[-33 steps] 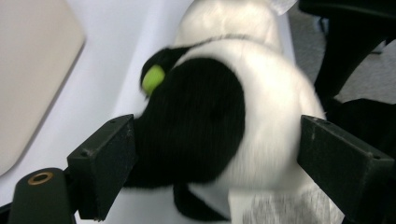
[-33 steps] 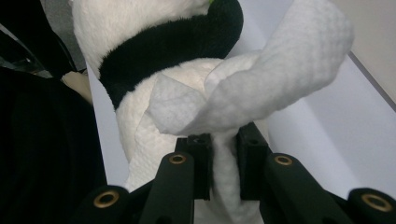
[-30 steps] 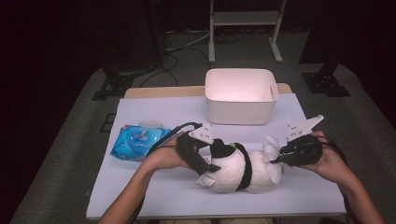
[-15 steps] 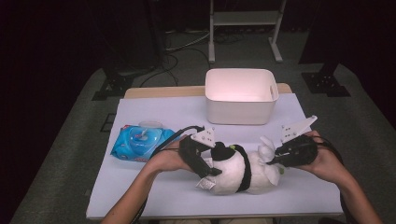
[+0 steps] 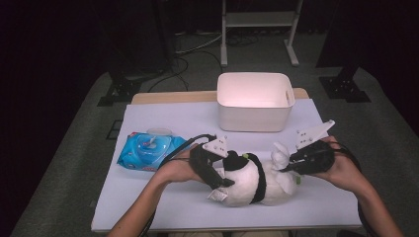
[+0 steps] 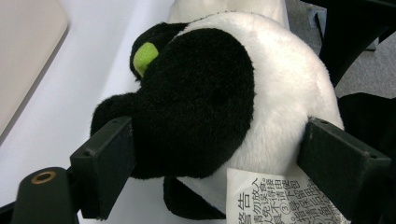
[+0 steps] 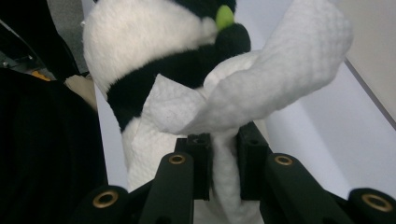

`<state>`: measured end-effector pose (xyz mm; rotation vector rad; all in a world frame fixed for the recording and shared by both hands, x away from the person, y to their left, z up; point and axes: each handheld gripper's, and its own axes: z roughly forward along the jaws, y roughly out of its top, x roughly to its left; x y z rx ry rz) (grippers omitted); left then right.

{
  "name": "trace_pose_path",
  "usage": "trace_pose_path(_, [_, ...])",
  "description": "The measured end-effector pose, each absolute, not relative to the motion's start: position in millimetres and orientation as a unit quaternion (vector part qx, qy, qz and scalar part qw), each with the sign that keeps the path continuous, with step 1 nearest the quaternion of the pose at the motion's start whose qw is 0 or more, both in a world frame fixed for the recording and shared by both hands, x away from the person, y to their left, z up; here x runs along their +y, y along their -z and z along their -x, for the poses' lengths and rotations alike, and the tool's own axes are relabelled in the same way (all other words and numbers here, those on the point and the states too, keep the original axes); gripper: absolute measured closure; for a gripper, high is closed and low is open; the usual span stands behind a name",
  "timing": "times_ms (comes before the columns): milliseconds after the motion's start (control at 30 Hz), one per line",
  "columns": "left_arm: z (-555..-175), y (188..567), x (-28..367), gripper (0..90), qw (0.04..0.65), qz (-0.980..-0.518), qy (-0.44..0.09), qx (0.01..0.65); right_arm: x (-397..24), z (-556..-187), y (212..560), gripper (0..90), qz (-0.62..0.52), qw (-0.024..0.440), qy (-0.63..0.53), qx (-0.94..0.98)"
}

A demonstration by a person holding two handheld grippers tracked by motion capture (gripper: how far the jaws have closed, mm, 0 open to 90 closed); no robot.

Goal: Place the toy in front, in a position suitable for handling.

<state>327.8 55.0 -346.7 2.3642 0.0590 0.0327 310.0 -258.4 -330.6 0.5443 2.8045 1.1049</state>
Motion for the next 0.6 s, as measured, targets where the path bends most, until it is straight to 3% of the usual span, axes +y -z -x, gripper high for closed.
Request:
trace_pose_path(300, [-328.8, 346.5, 53.1, 13.9, 0.385, -0.923, -0.012, 0.024, -281.0, -308.5, 340.0, 78.1, -0.208, 0.037, -0.367, 0.906])
trace_pose_path(600, [-327.6, 342.8, 46.5, 13.9, 0.382, -0.924, -0.015, 0.019, -251.0, -310.4, 328.6, 78.3, -0.166, 0.040, -0.363, 0.916])
